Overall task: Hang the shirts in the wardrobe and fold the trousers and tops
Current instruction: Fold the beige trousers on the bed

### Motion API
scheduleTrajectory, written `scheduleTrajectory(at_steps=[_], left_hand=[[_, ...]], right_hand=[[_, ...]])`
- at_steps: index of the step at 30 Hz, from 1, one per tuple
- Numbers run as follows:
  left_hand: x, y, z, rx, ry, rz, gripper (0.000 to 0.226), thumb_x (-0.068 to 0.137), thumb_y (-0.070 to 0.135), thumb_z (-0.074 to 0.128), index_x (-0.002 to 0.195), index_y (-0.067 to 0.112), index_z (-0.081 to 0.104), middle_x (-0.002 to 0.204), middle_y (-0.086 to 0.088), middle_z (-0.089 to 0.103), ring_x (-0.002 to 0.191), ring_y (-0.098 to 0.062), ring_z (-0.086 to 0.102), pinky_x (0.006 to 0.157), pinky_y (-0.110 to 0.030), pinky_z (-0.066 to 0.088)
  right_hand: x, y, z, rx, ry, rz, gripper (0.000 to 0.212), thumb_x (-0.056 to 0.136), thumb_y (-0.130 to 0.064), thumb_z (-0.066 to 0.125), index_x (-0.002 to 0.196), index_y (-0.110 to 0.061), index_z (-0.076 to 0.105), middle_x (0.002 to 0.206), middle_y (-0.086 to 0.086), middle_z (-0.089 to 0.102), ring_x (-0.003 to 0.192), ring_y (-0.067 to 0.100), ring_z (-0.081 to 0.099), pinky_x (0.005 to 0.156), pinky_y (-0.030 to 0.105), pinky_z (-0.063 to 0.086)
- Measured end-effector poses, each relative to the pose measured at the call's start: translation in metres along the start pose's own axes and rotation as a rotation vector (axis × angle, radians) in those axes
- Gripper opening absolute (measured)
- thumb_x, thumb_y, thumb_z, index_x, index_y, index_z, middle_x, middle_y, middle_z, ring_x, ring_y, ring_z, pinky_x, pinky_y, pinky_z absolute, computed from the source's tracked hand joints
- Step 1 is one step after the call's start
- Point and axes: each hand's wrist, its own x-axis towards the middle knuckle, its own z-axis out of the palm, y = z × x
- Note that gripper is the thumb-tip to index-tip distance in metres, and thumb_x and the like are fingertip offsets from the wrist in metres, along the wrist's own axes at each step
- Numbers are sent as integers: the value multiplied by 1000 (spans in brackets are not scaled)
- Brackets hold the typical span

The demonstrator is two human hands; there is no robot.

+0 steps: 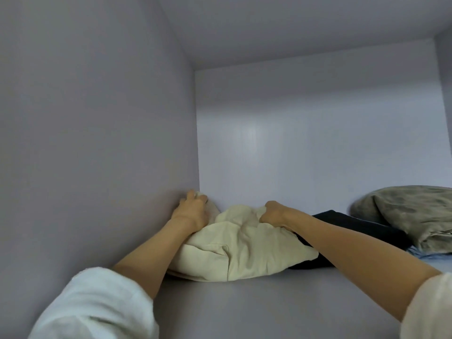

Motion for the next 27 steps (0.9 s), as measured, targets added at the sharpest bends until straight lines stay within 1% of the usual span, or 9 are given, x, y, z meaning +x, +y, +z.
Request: scheduleTrajectory(at_steps=[5,9,12,15,18,20,22,26,27], left_hand=[[3,4,-8,-49,-59,-89,49,95,28,44,141,16,34,147,-12,26,131,-32,35,107,-39,32],[2,10,-23,2,-26,-115,50,91,30,50,138,16,39,142,-10,40,126,-28,43,100,-35,38],[-3,13,-37,90,-100,-63,49,91,31,51,135,14,43,139,-8,45,123,-26,46,96,-32,39],[-20,10,-44,188,-226,5,46,95,34,45,134,10,44,140,-7,44,124,-25,45,98,-33,36],[-49,1,-53,197,-303,32,34,97,32,42,122,11,52,136,-8,49,111,-22,49,94,-32,36],[-71,-2,-60,165,-290,32,30,97,28,42,121,12,53,133,-5,51,105,-20,48,89,-31,35],[-94,-4,-63,121,-274,13,34,97,26,44,129,19,53,131,0,52,114,-21,49,93,-32,37],[-121,0,-78,56,-80,29,19,96,18,44,98,15,63,104,-6,57,92,-21,51,84,-30,40],[-127,3,-83,32,-33,30,21,97,21,43,98,16,63,103,-6,57,92,-21,51,85,-29,39]], right_hand=[[-6,-9,-29,312,133,-183,44,89,-9,56,131,-7,44,125,12,50,100,18,50,79,24,42],[-21,-9,-43,383,74,-126,38,88,-9,56,126,-7,49,109,9,55,92,20,55,67,25,48],[-37,-12,-45,358,20,-69,35,87,-9,56,121,-3,52,101,11,60,94,25,60,76,32,52],[-58,-17,-43,315,6,-44,35,84,-12,56,118,-2,53,109,14,61,101,26,61,86,35,50],[-90,-18,-38,328,-31,-38,18,83,-15,57,97,-3,58,84,6,62,67,18,57,58,23,47],[-111,-17,-33,346,-45,-39,9,84,-14,58,83,-6,54,72,3,55,57,15,51,42,15,40],[-126,-9,-27,366,-31,-59,16,86,-15,59,76,-10,47,72,2,53,57,13,51,34,11,37],[-154,9,-19,328,-91,-99,31,87,-27,62,71,-14,39,77,1,51,64,11,51,42,17,41],[-161,13,-17,304,-108,-101,31,87,-29,62,71,-15,39,77,0,52,64,11,51,43,17,39]])
